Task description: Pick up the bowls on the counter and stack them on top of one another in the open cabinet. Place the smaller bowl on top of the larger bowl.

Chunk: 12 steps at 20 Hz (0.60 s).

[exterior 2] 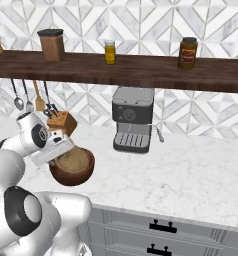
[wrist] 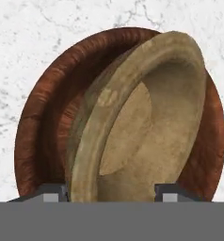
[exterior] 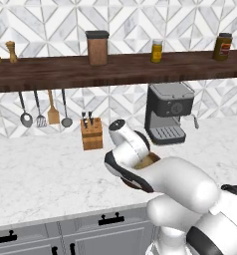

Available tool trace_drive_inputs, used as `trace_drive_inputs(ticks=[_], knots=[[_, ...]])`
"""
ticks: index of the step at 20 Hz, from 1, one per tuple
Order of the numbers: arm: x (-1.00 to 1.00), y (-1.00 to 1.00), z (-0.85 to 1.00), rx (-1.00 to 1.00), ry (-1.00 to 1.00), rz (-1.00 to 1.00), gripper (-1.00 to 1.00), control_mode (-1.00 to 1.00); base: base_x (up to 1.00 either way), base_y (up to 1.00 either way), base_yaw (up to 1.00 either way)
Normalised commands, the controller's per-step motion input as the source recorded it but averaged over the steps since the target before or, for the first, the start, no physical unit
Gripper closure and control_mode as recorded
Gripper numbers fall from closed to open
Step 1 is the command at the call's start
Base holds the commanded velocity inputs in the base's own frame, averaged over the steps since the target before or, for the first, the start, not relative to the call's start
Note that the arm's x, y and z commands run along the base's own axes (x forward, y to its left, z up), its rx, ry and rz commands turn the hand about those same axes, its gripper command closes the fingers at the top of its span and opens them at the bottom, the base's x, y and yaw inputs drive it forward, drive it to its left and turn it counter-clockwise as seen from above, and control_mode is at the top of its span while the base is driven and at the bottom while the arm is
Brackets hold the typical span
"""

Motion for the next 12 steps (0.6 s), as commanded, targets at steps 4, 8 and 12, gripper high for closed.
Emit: trace_drive_inputs(ticks=[4,8,12], knots=[[-0.24,-0.07,0.77,0.05,-0.18,-0.08,-1.0,-1.0,0.0,0.0,0.0],[-0.04,-0.75,0.24,0.17,-0.01,-0.23,-1.0,-1.0,0.0,0.0,0.0],[0.0,-1.0,-0.01,0.31,0.0,-0.27,-1.0,-1.0,0.0,0.0,0.0]])
